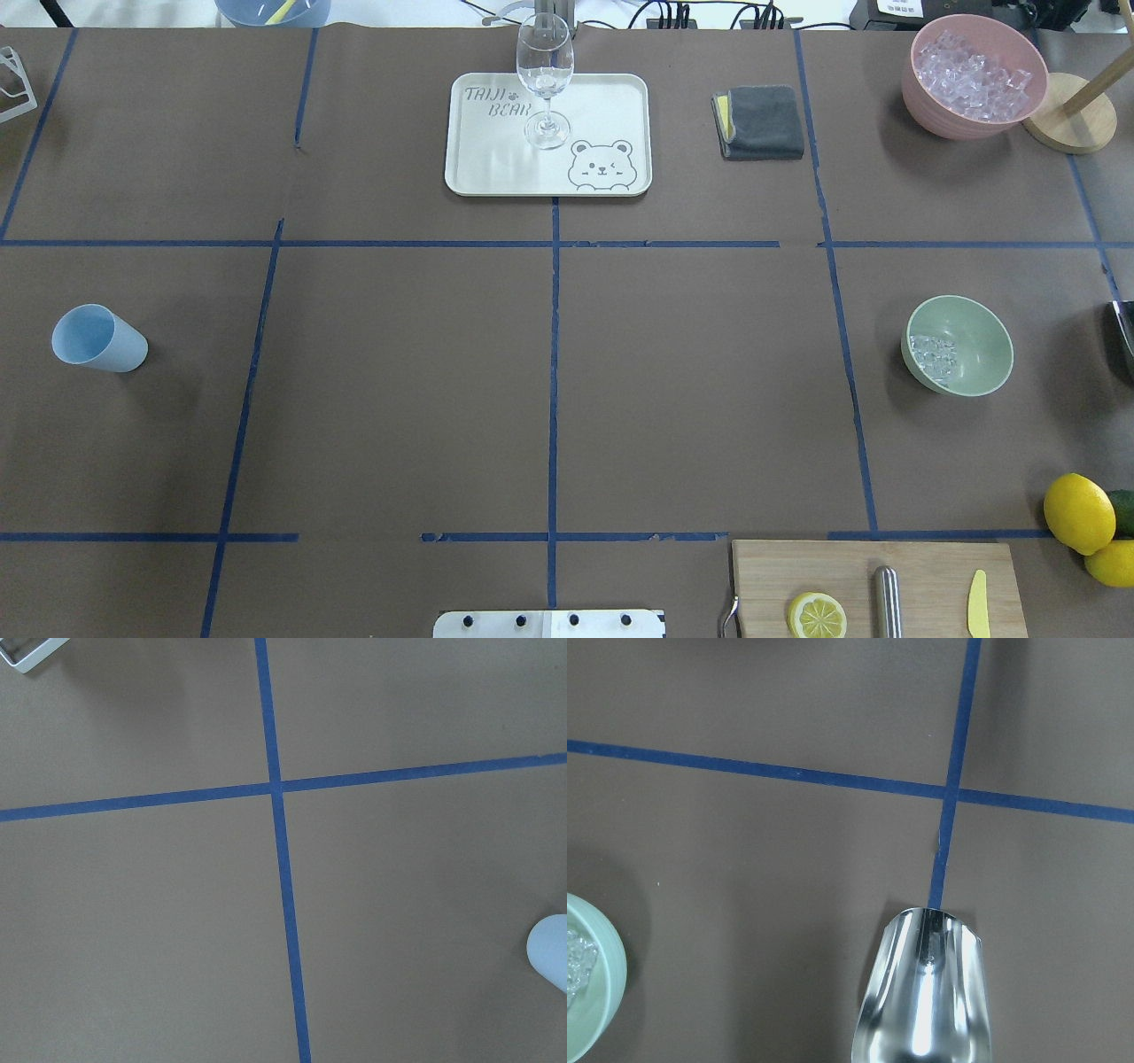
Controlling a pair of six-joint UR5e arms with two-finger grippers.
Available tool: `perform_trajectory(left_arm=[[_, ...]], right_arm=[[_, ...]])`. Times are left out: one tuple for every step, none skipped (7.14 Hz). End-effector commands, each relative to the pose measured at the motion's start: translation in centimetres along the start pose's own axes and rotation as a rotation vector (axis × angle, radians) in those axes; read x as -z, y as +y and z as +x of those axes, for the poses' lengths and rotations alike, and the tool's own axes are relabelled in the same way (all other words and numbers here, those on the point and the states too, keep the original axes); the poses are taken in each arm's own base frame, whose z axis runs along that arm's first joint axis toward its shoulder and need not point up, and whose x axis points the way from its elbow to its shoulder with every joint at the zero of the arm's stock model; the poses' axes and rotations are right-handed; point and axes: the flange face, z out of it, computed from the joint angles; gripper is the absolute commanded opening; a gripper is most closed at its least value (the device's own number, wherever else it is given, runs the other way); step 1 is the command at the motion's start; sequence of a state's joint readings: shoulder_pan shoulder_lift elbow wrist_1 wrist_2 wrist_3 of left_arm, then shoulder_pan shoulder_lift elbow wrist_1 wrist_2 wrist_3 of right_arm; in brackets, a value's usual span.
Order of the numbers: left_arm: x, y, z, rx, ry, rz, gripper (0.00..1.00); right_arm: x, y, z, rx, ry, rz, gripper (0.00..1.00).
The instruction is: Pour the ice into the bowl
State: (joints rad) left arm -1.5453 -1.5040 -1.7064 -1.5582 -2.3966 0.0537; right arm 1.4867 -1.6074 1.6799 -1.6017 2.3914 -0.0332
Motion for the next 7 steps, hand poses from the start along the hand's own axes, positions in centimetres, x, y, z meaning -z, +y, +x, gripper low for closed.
perform_trajectory(left_arm=[[-0.35, 0.10, -0.34, 0.006, 0.000, -0.006, 1.00], [-0.26, 0.08, -0.25, 0.006, 0.000, -0.005, 1.00], [-0.56, 0.16, -0.57, 0.013, 0.000, -0.011, 1.00], [-0.47, 0.14, -0.47, 0.011, 0.000, -0.009, 1.00], [-0.46, 0.13, -0.45, 0.010, 0.000, -0.008, 1.00], [-0.20, -0.34, -0.17, 0.004, -0.008, -0.004, 1.00], [-0.12, -0.62, -0.09, 0.002, -0.006, -0.003, 1.00]], right_arm=[[0.30, 0.03, 0.09, -0.003, 0.000, 0.006, 1.00], [0.30, 0.05, 0.19, -0.005, 0.000, 0.006, 1.00], [0.62, -0.02, -0.14, 0.001, 0.001, 0.014, 1.00], [0.87, -0.01, -0.22, 0.001, 0.000, 0.018, 1.00], [0.73, 0.14, -0.07, 0.000, -0.001, 0.015, 1.00], [0.45, 0.78, 0.47, -0.015, -0.005, 0.009, 1.00], [0.66, 0.81, 0.55, -0.017, -0.006, 0.013, 1.00]])
